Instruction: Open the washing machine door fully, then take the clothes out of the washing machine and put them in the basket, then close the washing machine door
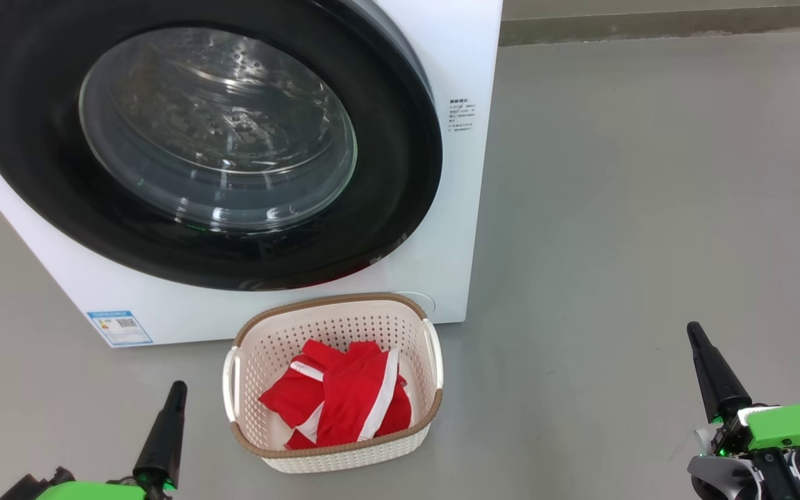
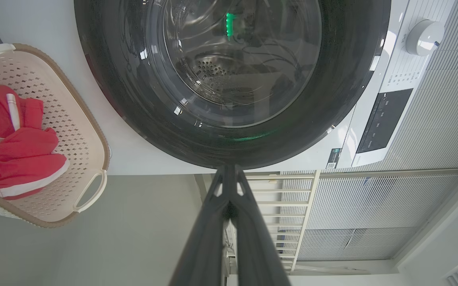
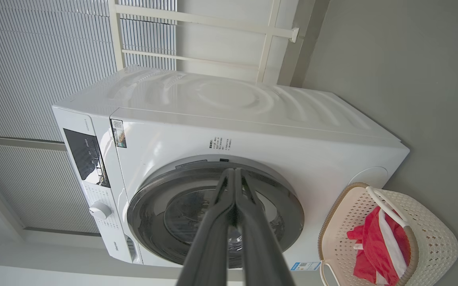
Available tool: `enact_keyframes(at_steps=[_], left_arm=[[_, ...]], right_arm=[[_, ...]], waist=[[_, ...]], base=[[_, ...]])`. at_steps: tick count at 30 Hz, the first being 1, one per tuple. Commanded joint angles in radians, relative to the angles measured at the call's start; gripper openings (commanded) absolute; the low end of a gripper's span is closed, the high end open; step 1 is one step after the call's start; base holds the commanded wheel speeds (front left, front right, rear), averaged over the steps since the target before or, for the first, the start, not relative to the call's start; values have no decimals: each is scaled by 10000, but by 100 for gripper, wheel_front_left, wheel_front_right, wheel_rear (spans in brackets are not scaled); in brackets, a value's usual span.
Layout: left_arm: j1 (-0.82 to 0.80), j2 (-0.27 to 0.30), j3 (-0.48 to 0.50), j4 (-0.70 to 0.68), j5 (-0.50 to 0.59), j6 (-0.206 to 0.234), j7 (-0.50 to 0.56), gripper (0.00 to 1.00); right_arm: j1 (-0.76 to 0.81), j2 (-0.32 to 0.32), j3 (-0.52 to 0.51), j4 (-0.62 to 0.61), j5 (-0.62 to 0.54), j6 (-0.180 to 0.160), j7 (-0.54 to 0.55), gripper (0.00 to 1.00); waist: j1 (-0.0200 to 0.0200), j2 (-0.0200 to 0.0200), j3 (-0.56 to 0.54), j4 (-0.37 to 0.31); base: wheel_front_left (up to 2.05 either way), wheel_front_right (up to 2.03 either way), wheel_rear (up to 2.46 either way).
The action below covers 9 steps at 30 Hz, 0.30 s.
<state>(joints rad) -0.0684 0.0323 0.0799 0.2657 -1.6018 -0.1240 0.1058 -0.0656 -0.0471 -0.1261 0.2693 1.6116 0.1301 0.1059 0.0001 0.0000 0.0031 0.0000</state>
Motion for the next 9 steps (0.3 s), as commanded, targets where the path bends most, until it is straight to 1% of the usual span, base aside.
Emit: enact_keyframes(at_steps=[1, 9], left_arm=[[-396, 179, 339, -207, -68, -67, 75, 0], [-396, 179, 339, -207, -68, -67, 75, 0]], right_arm=[[-421, -54, 145, -247, -12, 6, 55, 0], [-421, -51, 141, -247, -15, 6, 58, 0]], waist=[[-1, 0, 0, 0], [-1, 0, 0, 0]], base=[[0, 0, 0], [0, 0, 0]])
